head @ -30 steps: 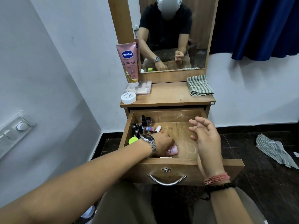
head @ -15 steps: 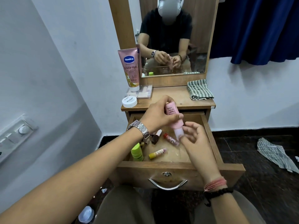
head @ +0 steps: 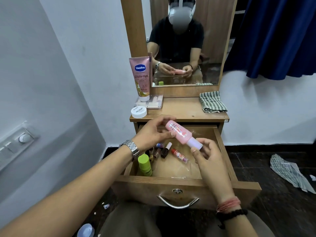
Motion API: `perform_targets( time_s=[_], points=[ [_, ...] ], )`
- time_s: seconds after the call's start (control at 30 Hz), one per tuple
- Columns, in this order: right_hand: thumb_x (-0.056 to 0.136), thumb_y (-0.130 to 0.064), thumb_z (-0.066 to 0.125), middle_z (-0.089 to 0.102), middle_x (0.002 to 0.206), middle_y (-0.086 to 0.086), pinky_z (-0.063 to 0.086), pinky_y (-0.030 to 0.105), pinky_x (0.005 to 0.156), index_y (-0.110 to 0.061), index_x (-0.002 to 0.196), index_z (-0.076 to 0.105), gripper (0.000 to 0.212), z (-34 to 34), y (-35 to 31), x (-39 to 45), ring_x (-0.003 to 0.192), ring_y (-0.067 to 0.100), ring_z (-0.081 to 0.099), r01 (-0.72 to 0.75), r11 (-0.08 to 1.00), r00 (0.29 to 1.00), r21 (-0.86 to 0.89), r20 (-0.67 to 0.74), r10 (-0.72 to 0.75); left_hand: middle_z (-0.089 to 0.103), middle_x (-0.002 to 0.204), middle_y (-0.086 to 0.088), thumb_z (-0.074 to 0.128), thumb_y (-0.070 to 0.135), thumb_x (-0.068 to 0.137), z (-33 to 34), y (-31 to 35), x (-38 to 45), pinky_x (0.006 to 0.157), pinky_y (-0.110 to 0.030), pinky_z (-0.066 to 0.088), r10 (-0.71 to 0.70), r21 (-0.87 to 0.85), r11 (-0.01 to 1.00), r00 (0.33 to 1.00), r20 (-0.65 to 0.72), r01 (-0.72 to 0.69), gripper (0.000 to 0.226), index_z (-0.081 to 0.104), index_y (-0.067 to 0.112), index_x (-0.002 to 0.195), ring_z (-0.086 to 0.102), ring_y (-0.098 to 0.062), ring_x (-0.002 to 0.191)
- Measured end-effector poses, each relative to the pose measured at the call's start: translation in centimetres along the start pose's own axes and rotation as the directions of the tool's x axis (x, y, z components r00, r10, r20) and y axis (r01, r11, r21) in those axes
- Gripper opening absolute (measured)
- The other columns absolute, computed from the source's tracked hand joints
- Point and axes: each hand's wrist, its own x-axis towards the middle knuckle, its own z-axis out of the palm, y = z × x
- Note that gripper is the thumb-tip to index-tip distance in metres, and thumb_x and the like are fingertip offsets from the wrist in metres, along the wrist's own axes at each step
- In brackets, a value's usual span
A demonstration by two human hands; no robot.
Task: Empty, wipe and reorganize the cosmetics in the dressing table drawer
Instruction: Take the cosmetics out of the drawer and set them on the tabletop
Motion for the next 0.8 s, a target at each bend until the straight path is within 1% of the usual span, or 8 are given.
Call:
perform_targets(
  time_s=[0.1, 0.27, 0.37, 0.47, 0.5, 0.57, 0.63, 0.8],
  points=[
    [0.081, -0.017, 0.072, 0.067, 0.084, -0.023, 0.046, 0.008, 0.063, -0.029, 0.089, 0.063, 0.017, 0.1, -0.3, -0.1, 0.078, -0.007, 0.062, 0.043, 0.993, 0.999, -0.114, -0.003, -0.043, 0.063, 0.113, -0.002, 0.069, 0.004, 0.081, -0.2, -0.9, -0.1, 0.086, -0.040, 0.055, -0.010, -0.051, 0.999, 1.000, -0.022, 0.009, 0.049, 0.053, 0.015, 0.126, 0.066, -0.015, 0.090],
    [0.074, -0.028, 0.078, 0.068, 0.076, -0.013, 0.045, 0.010, 0.058, -0.022, 0.079, 0.066, 0.015, 0.1, -2.3, 3.2, 0.069, -0.003, 0.062, 0.054, 0.974, 0.989, -0.218, -0.120, -0.082, 0.061, 0.123, 0.005, 0.065, 0.015, 0.086, -1.2, -1.4, -0.3, 0.090, -0.027, 0.051, -0.026, -0.025, 0.999, 0.984, -0.178, 0.022, 0.047, 0.051, 0.023, 0.130, 0.064, -0.008, 0.100],
    [0.072, -0.037, 0.078, 0.065, 0.070, -0.011, 0.039, 0.010, 0.055, -0.019, 0.070, 0.061, 0.024, 1.0, -3.8, 7.8, 0.067, 0.002, 0.059, 0.026, 0.954, 0.978, -0.299, -0.189, -0.086, 0.065, 0.114, 0.004, 0.064, 0.013, 0.087, -1.9, -1.7, -1.4, 0.090, -0.026, 0.050, -0.025, -0.007, 1.000, 0.968, -0.248, 0.024, 0.032, 0.060, 0.020, 0.118, 0.063, -0.012, 0.099],
    [0.073, -0.033, 0.077, 0.061, 0.068, -0.008, 0.036, 0.011, 0.051, -0.021, 0.064, 0.054, 0.027, 3.3, -4.3, 12.4, 0.065, 0.009, 0.055, 0.041, 0.926, 0.981, -0.375, -0.162, -0.109, 0.068, 0.103, 0.005, 0.065, 0.012, 0.087, -2.3, -2.4, -2.8, 0.082, -0.022, 0.051, -0.031, 0.018, 0.999, 0.967, -0.253, 0.037, 0.021, 0.066, 0.019, 0.106, 0.063, -0.019, 0.093],
    [0.075, -0.035, 0.076, 0.061, 0.071, -0.004, 0.035, 0.013, 0.053, -0.019, 0.066, 0.054, 0.029, 4.2, -4.2, 13.7, 0.069, 0.013, 0.056, 0.040, 0.913, 0.983, -0.406, -0.149, -0.109, 0.069, 0.101, 0.004, 0.065, 0.012, 0.086, -2.4, -2.6, -3.1, 0.081, -0.023, 0.050, -0.027, 0.029, 0.999, 0.966, -0.255, 0.035, 0.019, 0.067, 0.019, 0.103, 0.062, -0.020, 0.092],
    [0.080, -0.052, 0.067, 0.063, 0.080, 0.007, 0.043, 0.028, 0.065, -0.012, 0.074, 0.056, 0.041, 6.1, -3.6, 15.5, 0.077, 0.024, 0.058, 0.030, 0.885, 0.987, -0.466, -0.127, -0.100, 0.070, 0.098, 0.003, 0.065, 0.010, 0.086, -2.7, -3.1, -3.8, 0.079, -0.024, 0.050, -0.023, 0.037, 0.999, 0.965, -0.261, 0.034, 0.016, 0.068, 0.020, 0.099, 0.062, -0.021, 0.089],
    [0.085, -0.061, 0.057, 0.064, 0.089, 0.013, 0.044, 0.033, 0.070, -0.009, 0.084, 0.058, 0.052, 7.8, -2.7, 16.7, 0.085, 0.032, 0.060, 0.010, 0.854, 0.990, -0.521, -0.113, -0.081, 0.070, 0.094, 0.004, 0.066, 0.010, 0.086, -3.1, -3.5, -4.2, 0.073, -0.016, 0.051, -0.009, 0.075, 0.997, 0.964, -0.265, 0.030, 0.016, 0.069, 0.022, 0.096, 0.063, -0.014, 0.085],
    [0.082, -0.045, 0.067, 0.065, 0.102, 0.015, 0.039, 0.032, 0.067, -0.011, 0.098, 0.058, 0.039, 10.4, -2.0, 18.6, 0.098, 0.037, 0.061, 0.003, 0.762, 0.994, -0.648, -0.081, -0.073, 0.070, 0.092, 0.009, 0.066, 0.010, 0.085, -4.3, -4.2, -4.9, 0.072, -0.007, 0.045, 0.042, 0.149, 0.989, 0.966, -0.256, -0.004, 0.016, 0.068, 0.024, 0.092, 0.063, -0.002, 0.082]
  ],
)
